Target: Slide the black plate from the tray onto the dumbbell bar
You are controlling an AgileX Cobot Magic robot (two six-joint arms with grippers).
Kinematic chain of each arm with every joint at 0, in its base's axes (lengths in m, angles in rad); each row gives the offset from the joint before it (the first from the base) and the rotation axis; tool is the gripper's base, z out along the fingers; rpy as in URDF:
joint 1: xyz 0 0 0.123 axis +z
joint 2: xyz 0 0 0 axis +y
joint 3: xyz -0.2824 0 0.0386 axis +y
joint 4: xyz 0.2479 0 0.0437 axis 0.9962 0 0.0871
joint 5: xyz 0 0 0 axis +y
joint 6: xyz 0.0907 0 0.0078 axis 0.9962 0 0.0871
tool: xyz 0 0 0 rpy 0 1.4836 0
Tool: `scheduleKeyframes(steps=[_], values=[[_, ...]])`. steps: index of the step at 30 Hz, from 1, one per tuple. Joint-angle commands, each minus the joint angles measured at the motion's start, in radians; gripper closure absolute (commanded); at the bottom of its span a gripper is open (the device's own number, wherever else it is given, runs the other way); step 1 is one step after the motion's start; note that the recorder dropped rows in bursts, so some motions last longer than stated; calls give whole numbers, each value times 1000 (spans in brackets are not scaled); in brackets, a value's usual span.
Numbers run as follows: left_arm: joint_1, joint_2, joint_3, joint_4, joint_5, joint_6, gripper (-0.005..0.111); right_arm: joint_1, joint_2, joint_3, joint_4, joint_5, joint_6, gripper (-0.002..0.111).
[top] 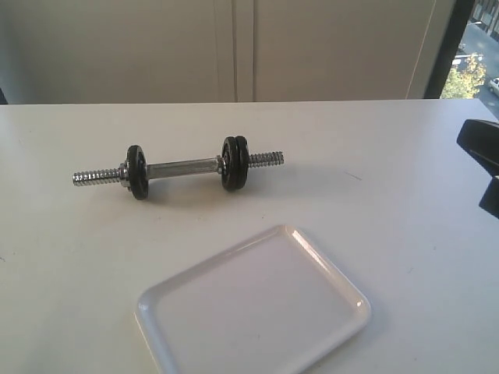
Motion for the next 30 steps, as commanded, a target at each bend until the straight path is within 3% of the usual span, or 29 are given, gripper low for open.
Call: scheduleKeyframes(steps=[1,20,24,30], values=[[0,-5,6,3,58,49,107,-2,-3,4,-2,3,1,108],[0,-5,6,1,60,-4,107,15,-12,4,-2,-16,1,108],[0,-5,6,1,60,-4,107,102,-191,4,-47,-133,-25,108],[0,-5,6,1,60,-4,107,108,-497,9,-47,-147,34,108]])
